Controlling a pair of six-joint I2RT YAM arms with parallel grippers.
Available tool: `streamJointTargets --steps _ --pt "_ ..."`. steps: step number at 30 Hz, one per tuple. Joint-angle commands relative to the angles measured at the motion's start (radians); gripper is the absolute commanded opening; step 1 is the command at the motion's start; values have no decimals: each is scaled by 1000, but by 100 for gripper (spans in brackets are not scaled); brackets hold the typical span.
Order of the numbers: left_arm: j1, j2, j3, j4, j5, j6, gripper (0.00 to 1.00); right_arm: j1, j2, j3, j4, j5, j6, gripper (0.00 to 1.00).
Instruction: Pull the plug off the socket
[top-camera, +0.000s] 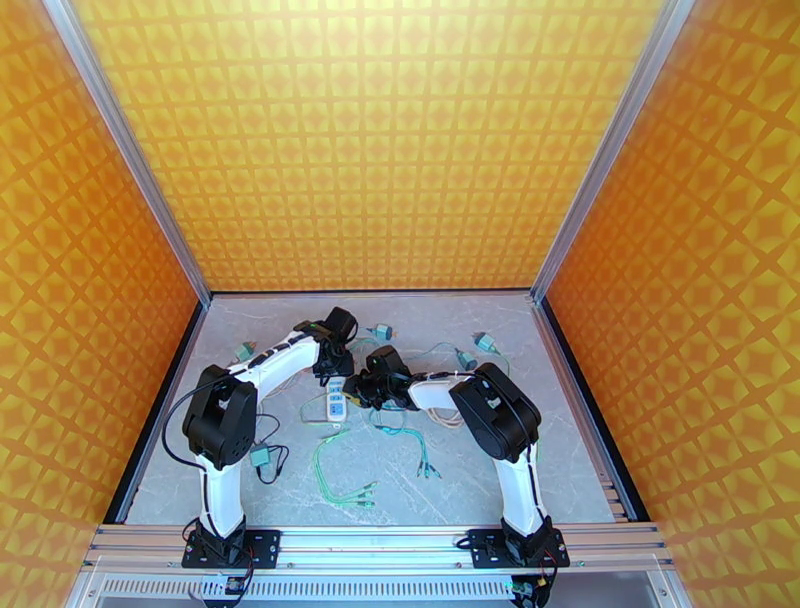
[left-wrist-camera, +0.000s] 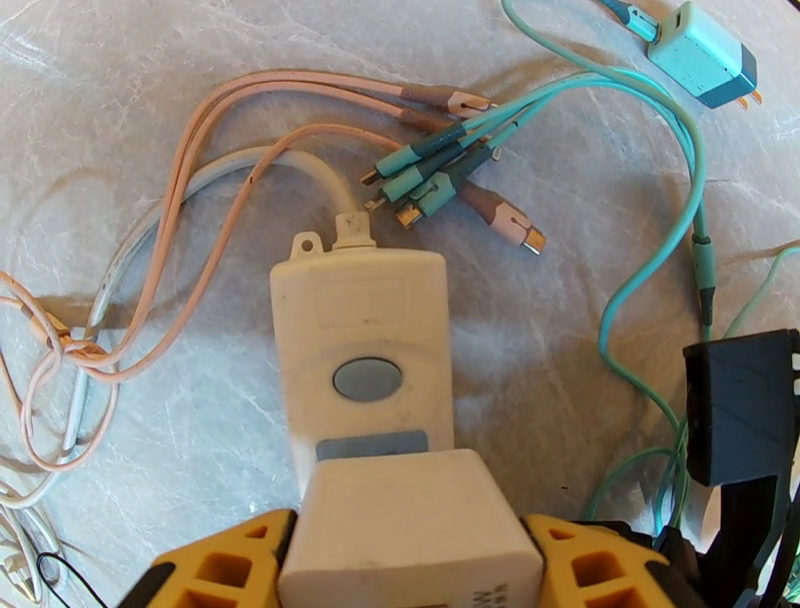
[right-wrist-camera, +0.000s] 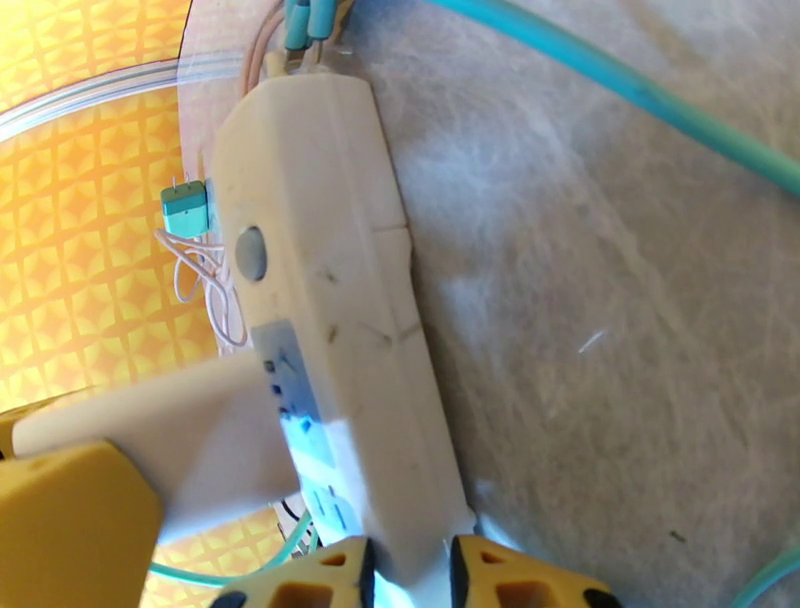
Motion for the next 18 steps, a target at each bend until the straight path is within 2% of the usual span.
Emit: streamJointTargets --steps 1,12,18 --pt "-6 -60 20 -26 18 7 37 4 71 -46 -242 104 -23 25" --pt "12 -92 26 -46 14 15 38 4 63 -47 -246 115 -27 24" --pt "32 -147 30 -88 -23 36 37 1 41 -32 -224 99 -56 25"
